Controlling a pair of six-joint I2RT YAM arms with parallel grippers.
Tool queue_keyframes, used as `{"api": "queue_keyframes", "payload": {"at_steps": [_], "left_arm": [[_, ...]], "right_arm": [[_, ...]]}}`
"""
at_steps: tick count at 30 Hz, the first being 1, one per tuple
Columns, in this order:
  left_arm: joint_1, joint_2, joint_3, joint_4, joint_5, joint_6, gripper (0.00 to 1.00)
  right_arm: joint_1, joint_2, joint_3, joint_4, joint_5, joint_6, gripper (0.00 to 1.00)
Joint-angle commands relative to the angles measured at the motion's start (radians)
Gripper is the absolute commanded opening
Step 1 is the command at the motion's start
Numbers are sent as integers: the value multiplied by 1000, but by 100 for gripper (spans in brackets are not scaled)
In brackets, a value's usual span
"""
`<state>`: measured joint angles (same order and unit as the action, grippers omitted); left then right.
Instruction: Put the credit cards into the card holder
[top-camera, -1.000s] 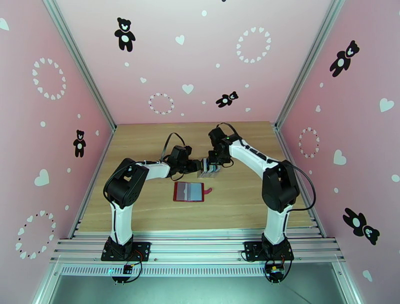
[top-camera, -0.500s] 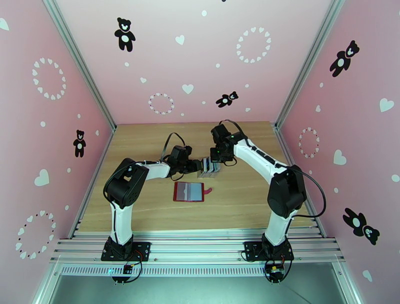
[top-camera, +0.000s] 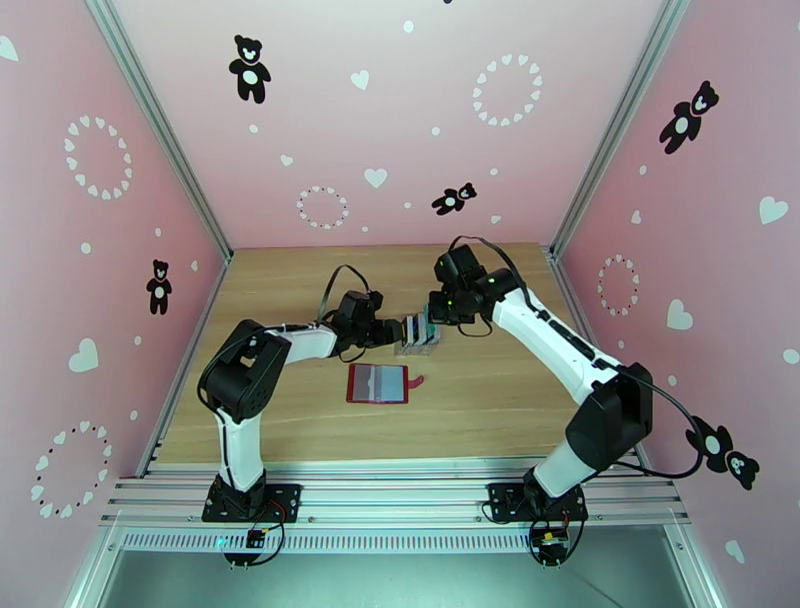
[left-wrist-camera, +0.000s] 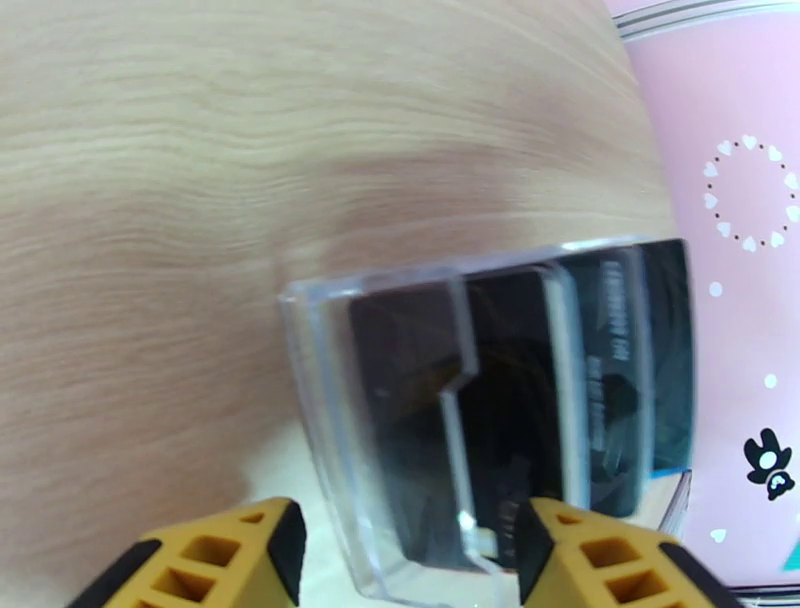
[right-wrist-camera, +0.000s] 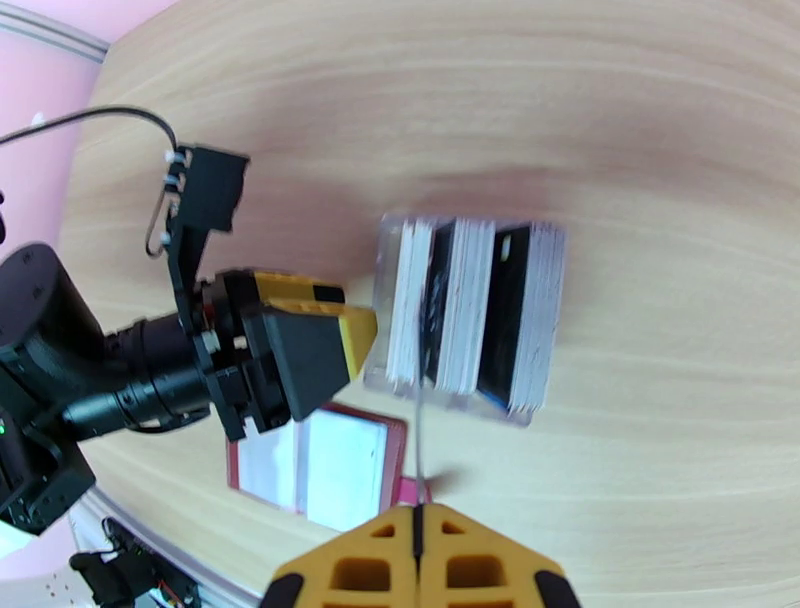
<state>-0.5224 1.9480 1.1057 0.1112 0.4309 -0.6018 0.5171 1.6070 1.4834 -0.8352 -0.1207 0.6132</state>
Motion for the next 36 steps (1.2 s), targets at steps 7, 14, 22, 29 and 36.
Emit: {"api": "queue_keyframes", "payload": {"at_steps": [7,14,22,29,36], "left_arm": [[-2,-139,-19,-119,-49,50,62],[-2,-267,-87,-244,-123,79,61],[-6,-419,-187,-357,-168,78,56],[-28,-513,-238,-477,-222,102,52],[-39,-562,-280,-552,-257,120,43]], "right_arm": [[7,-121,-147,145,-152,72,0],[9,-185,-310,351,-292,164,0],[44,-242,-493,623,-376,269,0],[78,-237,-623,822,-406,331,0],[106,-189,-695,946,-418,369,0]]}}
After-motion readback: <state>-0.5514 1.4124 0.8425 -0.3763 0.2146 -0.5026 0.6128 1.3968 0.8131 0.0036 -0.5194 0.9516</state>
